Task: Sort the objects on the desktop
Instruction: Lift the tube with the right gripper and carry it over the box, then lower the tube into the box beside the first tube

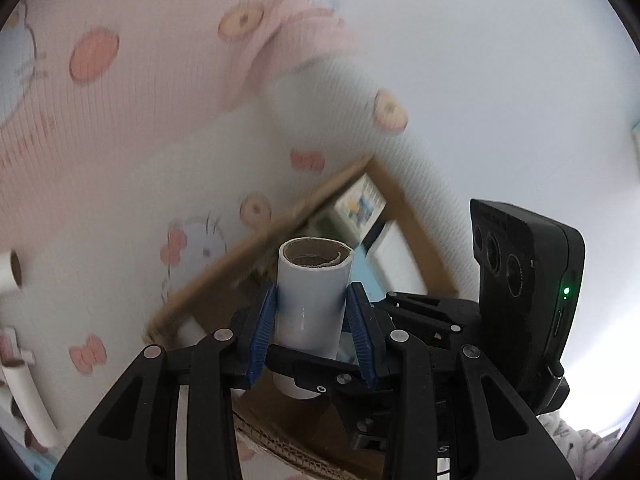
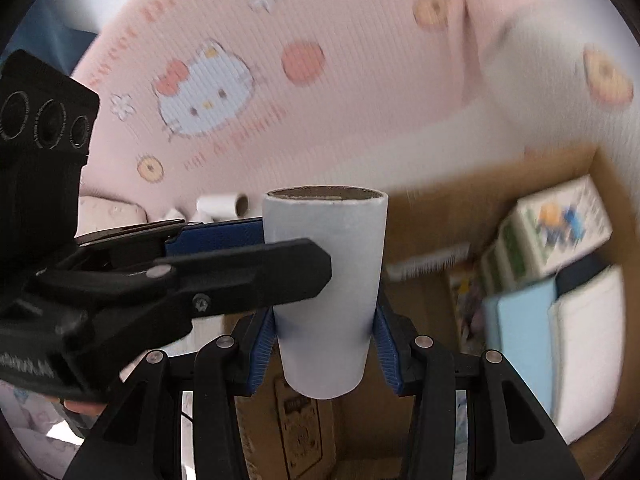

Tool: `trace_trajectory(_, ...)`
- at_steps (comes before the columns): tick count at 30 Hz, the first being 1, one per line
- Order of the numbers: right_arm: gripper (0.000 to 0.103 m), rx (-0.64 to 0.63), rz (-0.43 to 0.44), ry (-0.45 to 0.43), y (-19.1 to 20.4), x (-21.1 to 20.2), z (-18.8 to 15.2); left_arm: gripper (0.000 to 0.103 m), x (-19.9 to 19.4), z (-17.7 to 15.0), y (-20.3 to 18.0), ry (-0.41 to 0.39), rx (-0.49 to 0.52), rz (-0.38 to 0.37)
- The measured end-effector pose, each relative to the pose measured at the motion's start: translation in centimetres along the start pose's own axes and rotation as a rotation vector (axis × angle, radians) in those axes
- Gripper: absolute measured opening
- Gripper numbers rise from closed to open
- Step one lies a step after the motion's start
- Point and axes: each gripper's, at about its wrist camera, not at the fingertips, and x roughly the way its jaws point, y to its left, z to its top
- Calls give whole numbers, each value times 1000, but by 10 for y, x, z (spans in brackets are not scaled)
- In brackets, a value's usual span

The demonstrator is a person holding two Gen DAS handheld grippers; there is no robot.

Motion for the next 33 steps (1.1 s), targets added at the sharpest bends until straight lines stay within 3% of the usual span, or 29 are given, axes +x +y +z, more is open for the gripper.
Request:
trace_trajectory(4,43,-7,-37,57,-7,14,-14,40,17,-14,-2,63,1,10)
trace_trajectory(13,43,-5,-43,100,-18,28,-19,39,24,-13,-13,102,55,97)
trace_trajectory(18,43,1,-38,151,-22,44,-19,28,19,-9,-16,98,140,140)
trace_trajectory(20,43,3,-40,187,-22,53,-19,12,19,-9,-17,110,171,156)
trace_trajectory(24,43,1,-56,257,-26,72,-18,12,13,-14,-14,100,211,210)
trace_trajectory(29,43,-29,-156,352,-31,94,-20,12,7,-11,2,100,162,189)
trace_trajectory(33,43,-38,-174,410,-37,108,-20,12,6,-6,7,80,152,187)
